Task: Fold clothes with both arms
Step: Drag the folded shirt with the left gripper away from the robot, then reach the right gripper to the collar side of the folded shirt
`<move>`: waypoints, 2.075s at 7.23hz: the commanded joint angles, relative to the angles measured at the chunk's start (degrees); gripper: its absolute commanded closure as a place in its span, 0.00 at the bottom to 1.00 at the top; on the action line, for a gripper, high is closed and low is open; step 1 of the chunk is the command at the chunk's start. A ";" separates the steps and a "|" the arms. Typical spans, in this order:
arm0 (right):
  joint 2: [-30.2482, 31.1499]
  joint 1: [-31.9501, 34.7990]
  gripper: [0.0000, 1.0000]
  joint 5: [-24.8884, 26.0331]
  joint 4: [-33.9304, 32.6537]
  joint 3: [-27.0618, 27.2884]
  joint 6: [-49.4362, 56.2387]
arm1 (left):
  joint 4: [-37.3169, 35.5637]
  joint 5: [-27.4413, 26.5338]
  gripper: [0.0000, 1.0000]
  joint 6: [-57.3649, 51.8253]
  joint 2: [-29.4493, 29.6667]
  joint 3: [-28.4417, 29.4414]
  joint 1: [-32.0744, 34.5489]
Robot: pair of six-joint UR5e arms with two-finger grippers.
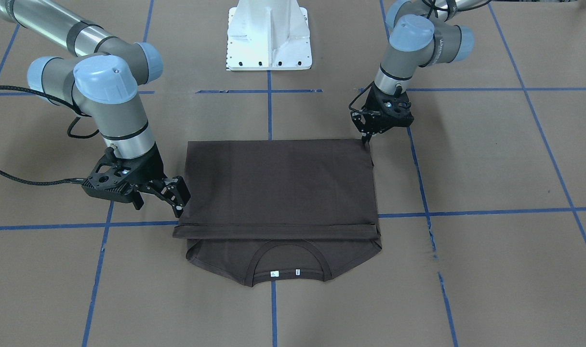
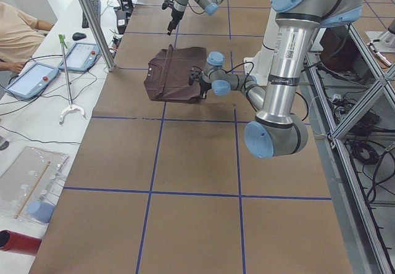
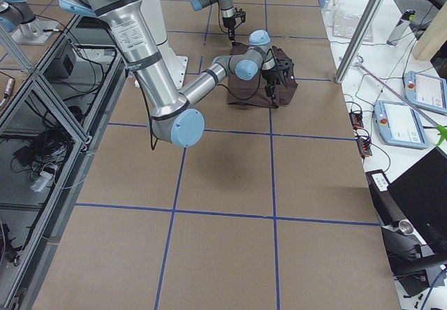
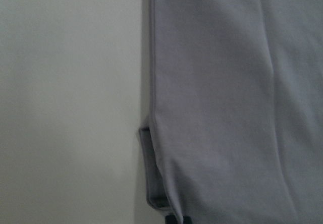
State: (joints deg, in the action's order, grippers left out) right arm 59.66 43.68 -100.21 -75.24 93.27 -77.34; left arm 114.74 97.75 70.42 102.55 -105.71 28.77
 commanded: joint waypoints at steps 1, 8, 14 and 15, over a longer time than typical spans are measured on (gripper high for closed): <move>-0.07 0.00 0.00 -0.07 0.00 -0.10 0.00 | 0.31 -1.59 1.00 -10.07 0.54 4.34 6.87; -0.42 -0.52 0.00 0.10 -0.09 -0.19 -0.53 | 17.44 -2.92 0.91 -30.31 30.08 54.04 25.88; -16.22 -10.18 0.20 11.94 -0.26 -14.41 -17.05 | 17.89 4.55 0.00 -37.64 25.16 45.08 26.78; -17.98 -11.15 0.25 12.31 -0.26 -17.73 -16.79 | 17.98 4.55 0.00 -37.38 24.98 44.98 26.78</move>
State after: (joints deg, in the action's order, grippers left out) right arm 44.35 34.17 -89.69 -75.49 79.40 -93.77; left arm 132.64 102.09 32.84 128.16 -60.00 55.54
